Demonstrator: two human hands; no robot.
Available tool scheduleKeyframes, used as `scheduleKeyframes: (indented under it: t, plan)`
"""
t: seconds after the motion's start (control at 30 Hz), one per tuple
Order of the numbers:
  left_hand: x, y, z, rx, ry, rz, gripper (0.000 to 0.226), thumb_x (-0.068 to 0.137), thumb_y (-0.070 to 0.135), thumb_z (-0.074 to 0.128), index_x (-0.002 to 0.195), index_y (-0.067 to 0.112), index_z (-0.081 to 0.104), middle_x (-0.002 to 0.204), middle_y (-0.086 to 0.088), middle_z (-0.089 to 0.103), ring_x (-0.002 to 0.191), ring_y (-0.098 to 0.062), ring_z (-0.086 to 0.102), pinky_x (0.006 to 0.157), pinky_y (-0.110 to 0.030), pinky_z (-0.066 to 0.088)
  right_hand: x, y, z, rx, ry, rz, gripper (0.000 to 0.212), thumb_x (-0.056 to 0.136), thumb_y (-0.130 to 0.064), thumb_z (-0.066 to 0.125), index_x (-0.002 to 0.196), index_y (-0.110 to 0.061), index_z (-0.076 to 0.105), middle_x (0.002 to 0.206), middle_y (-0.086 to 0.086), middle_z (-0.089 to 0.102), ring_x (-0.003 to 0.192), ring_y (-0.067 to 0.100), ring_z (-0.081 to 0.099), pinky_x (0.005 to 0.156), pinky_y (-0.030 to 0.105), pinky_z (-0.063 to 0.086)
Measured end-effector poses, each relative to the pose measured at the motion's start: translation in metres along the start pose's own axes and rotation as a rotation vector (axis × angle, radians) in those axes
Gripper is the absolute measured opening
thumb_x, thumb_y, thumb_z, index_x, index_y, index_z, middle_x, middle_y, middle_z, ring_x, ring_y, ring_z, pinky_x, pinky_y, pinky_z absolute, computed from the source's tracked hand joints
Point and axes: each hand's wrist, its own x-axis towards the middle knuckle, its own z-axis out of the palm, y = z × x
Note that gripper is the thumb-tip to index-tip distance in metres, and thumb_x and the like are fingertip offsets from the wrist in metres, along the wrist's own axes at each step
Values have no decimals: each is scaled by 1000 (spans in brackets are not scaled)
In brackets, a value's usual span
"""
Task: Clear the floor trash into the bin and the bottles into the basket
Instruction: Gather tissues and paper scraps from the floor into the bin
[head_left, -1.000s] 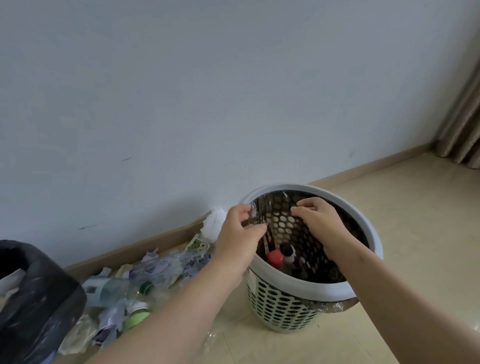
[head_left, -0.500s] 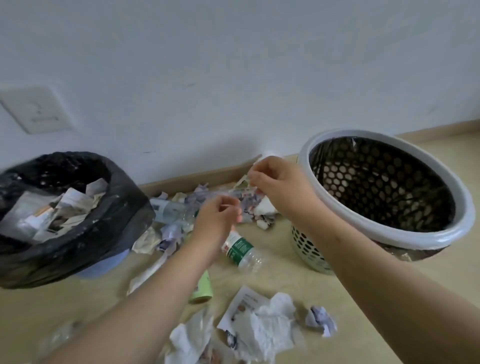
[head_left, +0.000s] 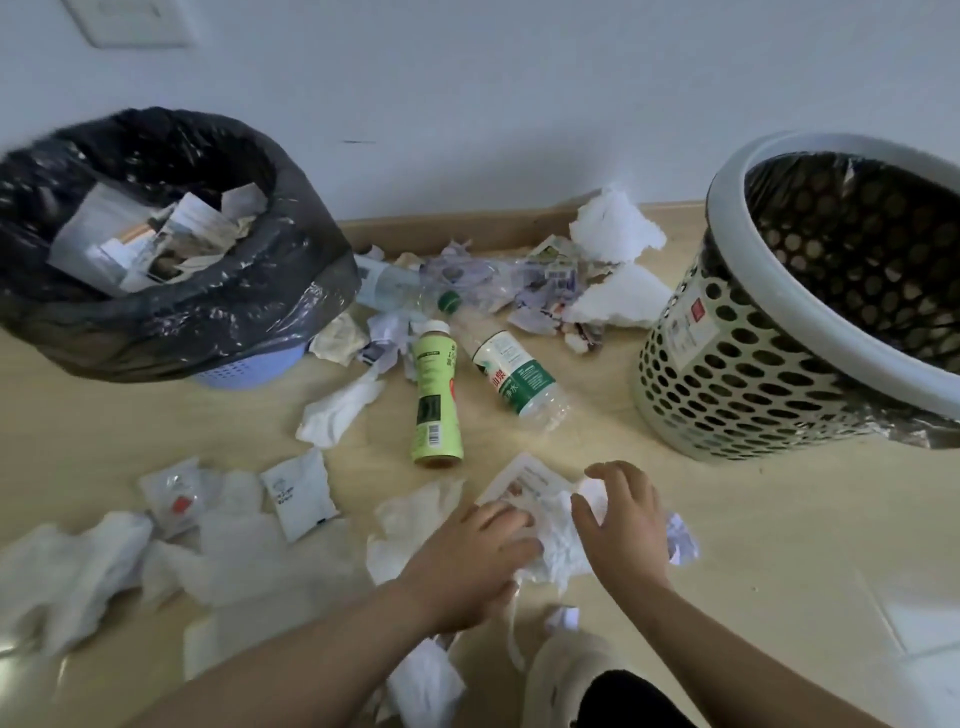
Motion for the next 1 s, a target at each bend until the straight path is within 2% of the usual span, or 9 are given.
scheduleKeyframes:
  t: [0.23,0.3,0.43,0.63,0.7,0.77,0.83,0.9,1.0]
  plan:
    - [-34,-40,-7,212,-163,-122,47,64,48,52,107,29,58,115,4,62,108,-20,59,81,-34,52,-40,-11,32,-338,-258,-475,54,58,-47,67,109,-37,51,119,0,62,99,21,63,74,33,55]
    - [-42,-49,0,187,-185,-221,47,64,43,67,107,27,58,121,2,59,114,-23,58,83,-38,51,-43,-14,37,-344,-355,-434,59,64,-36,74,117,-35,50,132,2,53,111,26,59,84,38,52]
    - [-48,-54,7,69,-128,-430,42,90,29,49,131,25,42,146,4,31,136,-21,28,103,-37,34,-29,-5,34,-212,-403,-252,53,89,-5,44,137,-28,40,148,0,26,130,23,31,105,28,31]
    - [-29,-61,6,-264,43,-642,37,87,11,57,123,21,54,131,3,42,117,-16,41,92,-27,41,-11,-7,21,111,-366,45,45,92,-4,43,134,-18,48,126,3,52,101,15,50,73,17,35]
    - [-20,-62,0,-348,43,-703,41,85,16,63,125,19,54,126,-2,47,111,-17,48,88,-25,42,-6,-15,20,255,-345,99,33,93,-10,47,123,-21,56,102,0,61,82,11,51,61,13,36]
    - [-14,-64,-8,-466,56,-775,43,80,19,70,121,17,57,115,-3,53,99,-16,53,75,-22,42,-2,-24,19,478,-325,224,12,92,-13,51,96,-18,60,73,0,53,66,14,46,60,16,36]
    - [-10,-67,-17,-607,73,-842,41,76,18,74,115,17,61,107,2,57,94,-14,54,72,-21,42,3,-35,14,885,-320,426,14,92,-10,52,78,-9,53,69,9,44,63,20,41,61,27,35]
    - [-8,-72,-26,-661,71,-850,36,77,14,74,111,18,64,105,2,62,93,-13,56,74,-20,43,11,-41,6,1263,-335,591,21,95,-8,49,74,-11,49,67,7,46,59,19,42,59,29,35]
    - [-6,-79,-45,-651,58,-817,25,79,7,69,102,16,66,89,3,62,81,-12,54,61,-14,41,21,-42,-4,1480,-377,683,18,97,-18,43,86,-14,56,78,6,58,69,19,54,64,29,42]
